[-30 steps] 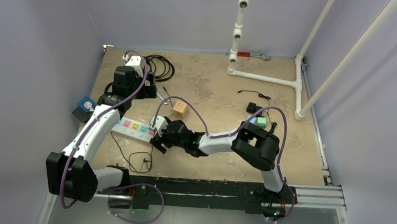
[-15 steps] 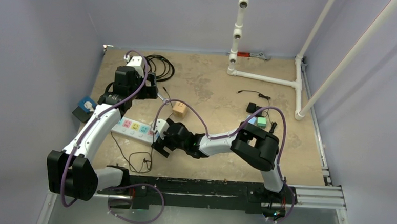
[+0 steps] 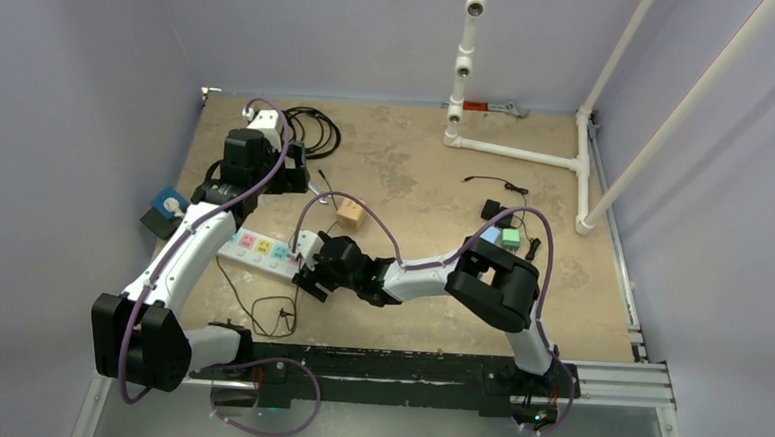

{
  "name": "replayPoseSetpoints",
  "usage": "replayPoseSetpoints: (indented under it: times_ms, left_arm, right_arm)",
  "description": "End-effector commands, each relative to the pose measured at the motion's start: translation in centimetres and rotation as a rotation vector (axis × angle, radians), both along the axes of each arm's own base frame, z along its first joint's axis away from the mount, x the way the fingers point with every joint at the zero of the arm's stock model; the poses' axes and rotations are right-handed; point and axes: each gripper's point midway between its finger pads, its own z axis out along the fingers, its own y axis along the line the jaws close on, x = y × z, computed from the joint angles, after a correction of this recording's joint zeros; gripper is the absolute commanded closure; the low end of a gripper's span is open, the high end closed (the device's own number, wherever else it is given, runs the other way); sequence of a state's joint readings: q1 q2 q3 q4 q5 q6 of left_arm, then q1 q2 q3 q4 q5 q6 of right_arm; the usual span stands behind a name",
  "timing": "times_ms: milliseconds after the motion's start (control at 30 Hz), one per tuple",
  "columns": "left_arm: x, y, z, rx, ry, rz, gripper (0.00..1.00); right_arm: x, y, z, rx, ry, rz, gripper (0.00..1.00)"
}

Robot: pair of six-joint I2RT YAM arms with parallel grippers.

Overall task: Pull the plug off the socket
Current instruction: Move the socket to the center of the board.

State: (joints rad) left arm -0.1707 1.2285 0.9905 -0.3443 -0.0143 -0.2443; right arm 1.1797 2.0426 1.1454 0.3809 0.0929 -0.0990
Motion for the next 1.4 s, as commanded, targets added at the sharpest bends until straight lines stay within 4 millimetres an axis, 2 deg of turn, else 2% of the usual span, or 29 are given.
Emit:
replayPoseSetpoints:
  times_ms: [0,133,233,400,467,533,633,733,833,967,1033,1067,1167,1267,1367]
  left_arm:
    - [0.7,-0.3,1.0,-0.022,-0.039,0.0,0.02]
    - [0.6,-0.3,1.0,-0.022,-0.038,0.0,0.02]
    - [0.6,-0.3,1.1,-0.024,-0.041,0.001,0.02]
    - [0.4,-0.8,1.3,-0.043,-0.044,-0.024,0.02]
    - [0.4,-0.9,1.4,-0.048,-0.045,-0.029,0.02]
    - [0.4,-1.0,1.3,-0.052,-0.044,-0.032,0.02]
    - [0.4,-1.1,1.3,-0.053,-0.044,-0.035,0.02]
    - [0.4,-1.0,1.3,-0.052,-0.043,-0.033,0.02]
    - [0.4,-1.0,1.4,-0.05,-0.047,-0.031,0.02]
    - [0.4,-0.9,1.5,-0.05,-0.049,-0.031,0.02]
    - [0.4,-0.9,1.5,-0.05,-0.049,-0.031,0.02]
    - [0.4,-0.9,1.5,-0.051,-0.05,-0.031,0.02]
    - [0.4,-0.9,1.6,-0.051,-0.051,-0.031,0.02]
    - [0.3,-1.0,1.5,-0.052,-0.049,-0.034,0.02]
    - [0.3,-1.0,1.6,-0.052,-0.051,-0.033,0.02]
  right_arm:
    - [0.1,0.5,1.1,0.009,-0.02,0.007,0.33]
    - [-0.3,-2.0,1.3,-0.025,-0.005,-0.041,0.44]
    - [-0.4,-5.9,2.1,-0.054,-0.02,-0.125,0.45]
    - [0.2,-12.2,3.3,-0.086,-0.067,-0.307,0.42]
    - [0.2,-13.9,3.4,-0.08,-0.062,-0.368,0.38]
    - [0.3,-14.8,3.5,-0.079,-0.062,-0.401,0.3]
    - [0.3,-14.8,3.7,-0.068,-0.055,-0.408,0.15]
    - [0.2,-14.0,4.7,-0.032,-0.036,-0.405,0.1]
    - [0.0,-13.1,7.3,0.052,-0.015,-0.4,0.09]
    - [-1.8,-10.1,11.6,0.228,0.086,-0.3,0.08]
    - [-2.4,-9.1,12.8,0.291,0.143,-0.281,0.07]
    - [-2.6,-8.8,13.1,0.307,0.158,-0.279,0.03]
    - [-2.3,-8.7,12.7,0.303,0.167,-0.305,0.02]
    - [-1.9,-9.1,11.2,0.249,0.149,-0.324,0.02]
    - [-1.7,-8.5,10.7,0.215,0.141,-0.333,0.05]
